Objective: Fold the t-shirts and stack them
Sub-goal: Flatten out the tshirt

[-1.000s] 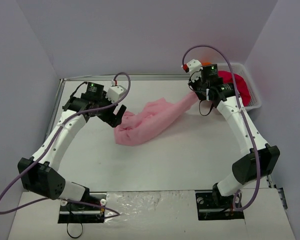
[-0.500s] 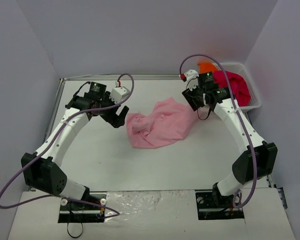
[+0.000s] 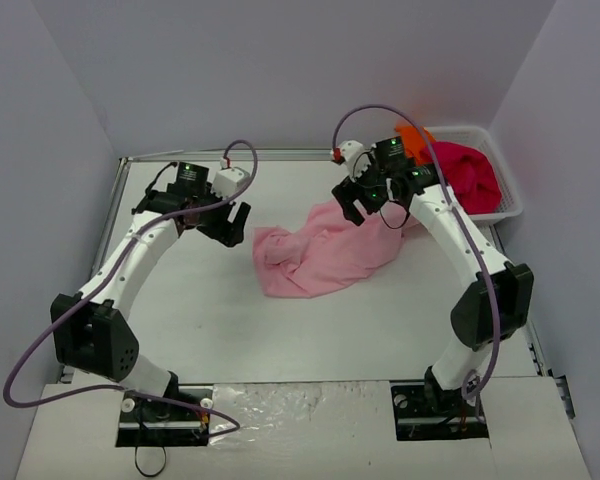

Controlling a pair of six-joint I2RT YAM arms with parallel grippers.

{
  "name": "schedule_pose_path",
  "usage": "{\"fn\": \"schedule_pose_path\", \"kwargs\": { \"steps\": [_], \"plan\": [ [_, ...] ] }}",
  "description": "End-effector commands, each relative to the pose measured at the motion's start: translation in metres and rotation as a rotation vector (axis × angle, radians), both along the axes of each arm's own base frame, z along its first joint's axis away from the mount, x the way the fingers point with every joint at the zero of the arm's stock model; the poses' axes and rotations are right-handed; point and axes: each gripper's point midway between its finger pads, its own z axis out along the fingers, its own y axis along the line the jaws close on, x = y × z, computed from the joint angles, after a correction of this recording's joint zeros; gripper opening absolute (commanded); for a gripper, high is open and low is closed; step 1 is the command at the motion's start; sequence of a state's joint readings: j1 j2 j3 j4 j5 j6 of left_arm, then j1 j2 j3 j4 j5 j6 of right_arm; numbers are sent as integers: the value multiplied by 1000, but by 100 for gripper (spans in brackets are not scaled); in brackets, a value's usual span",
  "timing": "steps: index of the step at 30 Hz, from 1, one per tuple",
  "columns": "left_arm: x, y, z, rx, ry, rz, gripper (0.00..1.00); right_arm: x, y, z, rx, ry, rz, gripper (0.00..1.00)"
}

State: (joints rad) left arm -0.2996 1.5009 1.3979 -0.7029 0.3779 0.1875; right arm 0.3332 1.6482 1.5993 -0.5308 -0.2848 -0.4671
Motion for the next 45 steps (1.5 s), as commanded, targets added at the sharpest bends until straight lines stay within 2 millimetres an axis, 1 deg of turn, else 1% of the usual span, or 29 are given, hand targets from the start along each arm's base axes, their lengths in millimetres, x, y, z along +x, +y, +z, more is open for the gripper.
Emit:
{"fn": "schedule_pose_path", "kwargs": {
  "steps": [1, 2, 3, 4, 6, 7, 9, 10, 12, 13, 14, 16, 18, 22, 23, 25, 29, 32, 35, 36, 37, 38, 39, 41, 42, 43, 44, 45],
  "plan": [
    [11, 22, 20, -81, -33, 133, 73, -19, 43, -32, 73, 159, 187, 75],
    [12, 27, 21, -95, -27, 149, 73, -19, 52, -48, 89, 210, 216, 74],
    [14, 34, 20, -112, -14, 173, 73, -19, 58, -54, 95, 235, 233, 73],
    [14, 38, 18, -113, -8, 184, 72, -17, 65, -66, 94, 269, 259, 73],
    [14, 48, 18, -110, -6, 213, 73, -20, 78, -75, 113, 307, 297, 71],
    [13, 50, 15, -106, -1, 220, 73, -20, 87, -85, 106, 334, 320, 71],
    [10, 55, 15, -103, -2, 230, 73, -22, 96, -92, 104, 359, 349, 71],
    [9, 58, 15, -104, -5, 239, 73, -23, 102, -99, 96, 377, 366, 71],
    [7, 61, 15, -106, -10, 245, 73, -25, 109, -104, 98, 393, 388, 71],
    [5, 65, 15, -104, -15, 257, 73, -24, 112, -110, 93, 403, 393, 71],
    [4, 66, 15, -104, -20, 261, 73, -24, 117, -109, 91, 396, 407, 71],
    [2, 71, 16, -104, -27, 274, 73, -24, 121, -115, 88, 408, 419, 71],
    [1, 73, 16, -106, -30, 280, 73, -23, 128, -114, 89, 404, 433, 71],
    [0, 78, 17, -112, -35, 292, 73, -25, 140, -126, 73, 425, 456, 70],
    [0, 79, 17, -112, -35, 293, 73, -25, 144, -125, 70, 419, 462, 71],
    [-1, 79, 18, -115, -38, 293, 73, -24, 146, -134, 59, 430, 460, 70],
    [-3, 80, 16, -119, -36, 292, 73, -23, 149, -142, 35, 435, 456, 67],
    [-3, 81, 17, -124, -45, 292, 73, -25, 148, -149, 18, 445, 454, 63],
    [-3, 81, 15, -126, -42, 292, 73, -26, 147, -154, 0, 452, 447, 55],
    [-3, 81, 15, -128, -42, 291, 73, -26, 146, -157, -6, 454, 442, 40],
    [-4, 80, 15, -129, -41, 289, 73, -25, 146, -157, -8, 454, 438, 31],
    [-4, 81, 15, -129, -39, 291, 73, -24, 144, -157, -14, 450, 431, 11],
    [-4, 81, 15, -129, -42, 290, 73, -24, 144, -155, -18, 446, 425, 2],
    [-4, 81, 16, -129, -45, 289, 73, -25, 140, -141, -25, 416, 418, 0],
    [-3, 81, 16, -130, -47, 287, 73, -28, 138, -136, -28, 410, 419, 0],
    [-3, 80, 16, -131, -44, 290, 73, -35, 134, -135, -33, 417, 420, 0],
    [-2, 80, 16, -132, -42, 289, 73, -37, 131, -117, -32, 378, 417, 0],
    [-1, 80, 16, -134, -40, 287, 73, -40, 128, -110, -34, 367, 416, 0]
  ]
}}
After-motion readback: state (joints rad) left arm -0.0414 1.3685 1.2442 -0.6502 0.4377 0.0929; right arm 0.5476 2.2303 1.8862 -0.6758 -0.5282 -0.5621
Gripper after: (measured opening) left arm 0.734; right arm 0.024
